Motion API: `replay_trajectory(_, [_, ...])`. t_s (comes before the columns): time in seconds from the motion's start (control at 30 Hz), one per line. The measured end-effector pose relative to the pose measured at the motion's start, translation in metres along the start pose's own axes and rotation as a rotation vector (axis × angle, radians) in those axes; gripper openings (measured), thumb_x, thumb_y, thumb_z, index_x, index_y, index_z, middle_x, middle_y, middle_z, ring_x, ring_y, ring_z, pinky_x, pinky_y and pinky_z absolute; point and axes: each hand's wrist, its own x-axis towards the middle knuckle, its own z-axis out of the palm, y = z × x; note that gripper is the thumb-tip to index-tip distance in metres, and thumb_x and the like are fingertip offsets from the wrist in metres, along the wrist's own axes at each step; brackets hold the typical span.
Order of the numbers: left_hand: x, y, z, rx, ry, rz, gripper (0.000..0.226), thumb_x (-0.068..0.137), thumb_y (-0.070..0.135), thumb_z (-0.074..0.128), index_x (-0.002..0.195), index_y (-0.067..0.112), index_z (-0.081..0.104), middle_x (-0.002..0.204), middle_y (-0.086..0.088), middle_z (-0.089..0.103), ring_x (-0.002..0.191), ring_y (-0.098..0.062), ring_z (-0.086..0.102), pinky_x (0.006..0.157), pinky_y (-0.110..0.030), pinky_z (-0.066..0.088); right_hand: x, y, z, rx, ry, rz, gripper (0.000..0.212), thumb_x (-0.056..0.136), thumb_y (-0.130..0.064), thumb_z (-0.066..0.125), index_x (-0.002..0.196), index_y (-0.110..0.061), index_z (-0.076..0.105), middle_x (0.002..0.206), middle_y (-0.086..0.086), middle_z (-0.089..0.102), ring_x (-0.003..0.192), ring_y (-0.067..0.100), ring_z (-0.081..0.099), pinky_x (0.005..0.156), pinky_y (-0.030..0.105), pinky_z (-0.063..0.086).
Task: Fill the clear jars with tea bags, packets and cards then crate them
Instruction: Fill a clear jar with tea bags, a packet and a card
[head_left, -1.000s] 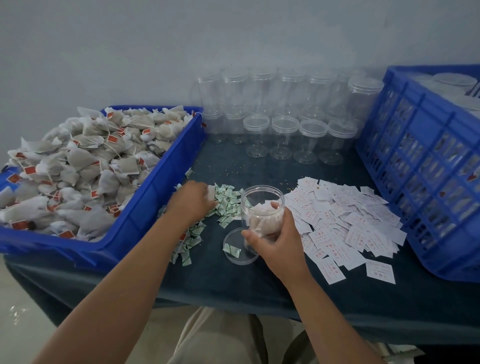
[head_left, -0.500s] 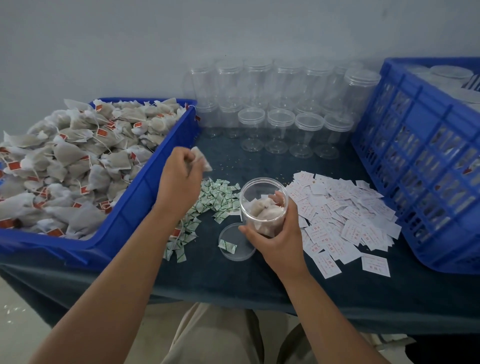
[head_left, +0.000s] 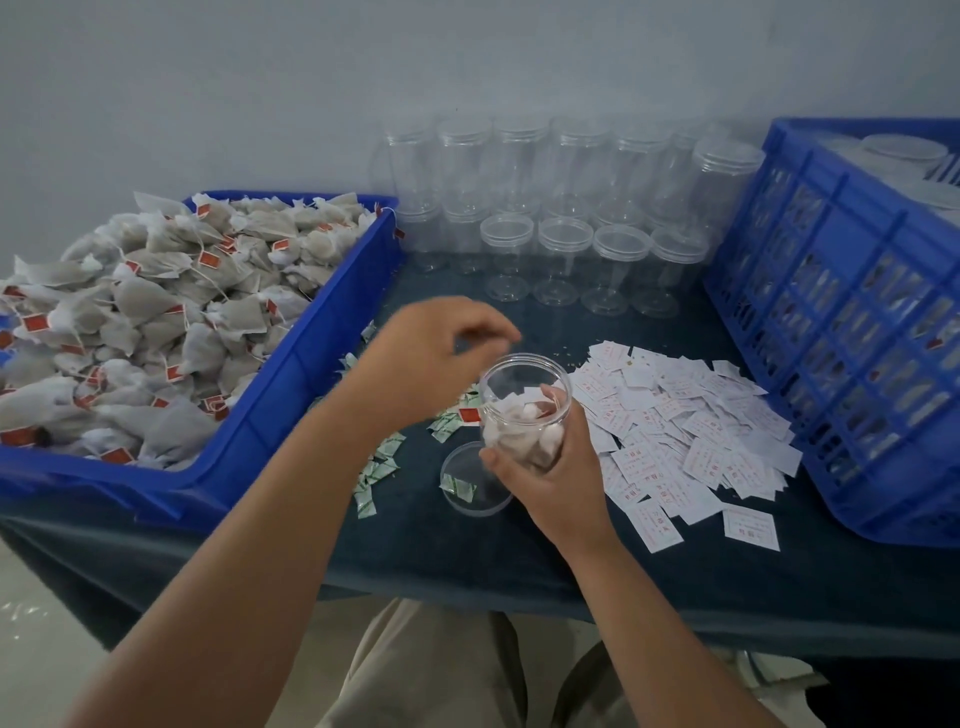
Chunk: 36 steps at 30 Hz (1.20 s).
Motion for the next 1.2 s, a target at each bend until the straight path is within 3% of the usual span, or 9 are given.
replay_trajectory(0.1, [-0.013, -0.039, -0.030, 0.104, 0.050, -0.258, 0.019, 0.103, 0.026, 0.064, 0.112, 0.041, 0.071, 0.099, 0.026, 0.070, 0.085, 0.009, 0.065, 0.077, -0.018, 0.051, -0.001, 0.001, -0.001, 0.003, -0.027, 0.015, 0.074, 0.068, -0.052, 0.094, 0.122, -0.072, 0.049, 0.124, -0.029, 0.068, 0.119, 0.001, 0.069, 0.093, 0.017, 0.057])
replay_trajectory(0.2, [-0.033, -0.078, -0.038, 0.514, -0.300, -0.577, 0.029, 0.103, 0.033, 0.060, 0.131, 0.031, 0.066, 0.125, 0.008, 0.070, 0.111, -0.013, 0.065, 0.097, -0.038, 0.053, -0.002, 0.001, -0.002, -0.003, -0.058, 0.022, 0.074, 0.070, -0.050, 0.095, 0.126, -0.065, 0.049, 0.123, -0.032, 0.067, 0.118, -0.004, 0.067, 0.090, 0.010, 0.053])
replay_trajectory(0.27, [-0.047, -0.093, -0.023, 0.626, -0.436, -0.648, 0.029, 0.099, 0.038, 0.062, 0.124, 0.025, 0.069, 0.118, 0.003, 0.071, 0.105, -0.019, 0.066, 0.095, -0.042, 0.056, -0.002, 0.001, -0.002, 0.004, -0.082, 0.036, 0.075, 0.074, -0.041, 0.098, 0.130, -0.055, 0.050, 0.123, -0.031, 0.068, 0.117, -0.004, 0.067, 0.089, 0.010, 0.054])
replay_trajectory(0.53, [-0.063, -0.117, 0.000, 0.444, 0.039, -0.564, 0.026, 0.106, 0.033, 0.052, 0.088, 0.016, 0.060, 0.089, -0.004, 0.064, 0.074, -0.021, 0.064, 0.064, -0.040, 0.054, -0.004, -0.001, 0.000, 0.036, -0.099, 0.067, 0.077, 0.074, -0.039, 0.097, 0.136, -0.045, 0.052, 0.123, -0.030, 0.069, 0.117, -0.001, 0.069, 0.093, 0.016, 0.056])
replay_trajectory(0.73, [-0.048, -0.066, -0.017, -0.196, 0.481, -0.515, 0.029, 0.098, 0.053, 0.064, 0.113, 0.030, 0.052, 0.096, 0.011, 0.071, 0.073, -0.004, 0.066, 0.057, -0.025, 0.046, -0.003, -0.001, 0.000, 0.025, -0.102, 0.068, 0.081, 0.069, -0.051, 0.094, 0.137, -0.043, 0.052, 0.127, -0.019, 0.072, 0.119, 0.003, 0.070, 0.095, 0.019, 0.058])
replay_trajectory(0.9, [-0.028, -0.008, -0.012, -0.119, 0.154, -0.143, 0.031, 0.081, 0.067, 0.068, 0.097, 0.040, 0.068, 0.096, 0.023, 0.070, 0.089, 0.004, 0.066, 0.071, -0.013, 0.052, -0.002, 0.000, 0.000, 0.006, -0.099, 0.057, 0.083, 0.070, -0.054, 0.095, 0.139, -0.039, 0.052, 0.126, -0.019, 0.071, 0.118, 0.005, 0.070, 0.094, 0.021, 0.058])
replay_trajectory(1.03, [-0.005, 0.005, 0.021, 0.147, -0.182, -0.080, 0.024, 0.097, 0.048, 0.068, 0.114, 0.032, 0.075, 0.117, 0.013, 0.060, 0.115, -0.008, 0.054, 0.100, -0.027, 0.039, -0.001, -0.001, 0.001, 0.008, -0.076, 0.036, 0.072, 0.075, -0.044, 0.097, 0.133, -0.037, 0.056, 0.123, -0.016, 0.073, 0.114, 0.006, 0.072, 0.087, 0.015, 0.057])
replay_trajectory(1.13, [-0.003, 0.002, 0.027, -0.004, -0.076, -0.170, 0.030, 0.101, 0.047, 0.062, 0.127, 0.033, 0.067, 0.115, 0.016, 0.059, 0.104, 0.001, 0.058, 0.098, -0.028, 0.047, -0.001, -0.001, 0.002, 0.032, -0.076, 0.050, 0.076, 0.072, -0.047, 0.096, 0.135, -0.045, 0.052, 0.126, -0.021, 0.070, 0.116, 0.003, 0.071, 0.089, 0.013, 0.056])
replay_trajectory(1.2, [-0.010, -0.006, 0.026, -0.059, 0.035, -0.318, 0.040, 0.095, 0.064, 0.062, 0.125, 0.037, 0.060, 0.112, 0.017, 0.059, 0.099, 0.003, 0.060, 0.088, -0.029, 0.052, -0.001, 0.002, 0.001, 0.046, -0.081, 0.064, 0.084, 0.071, -0.051, 0.096, 0.141, -0.042, 0.050, 0.130, -0.022, 0.069, 0.121, 0.004, 0.069, 0.094, 0.017, 0.057])
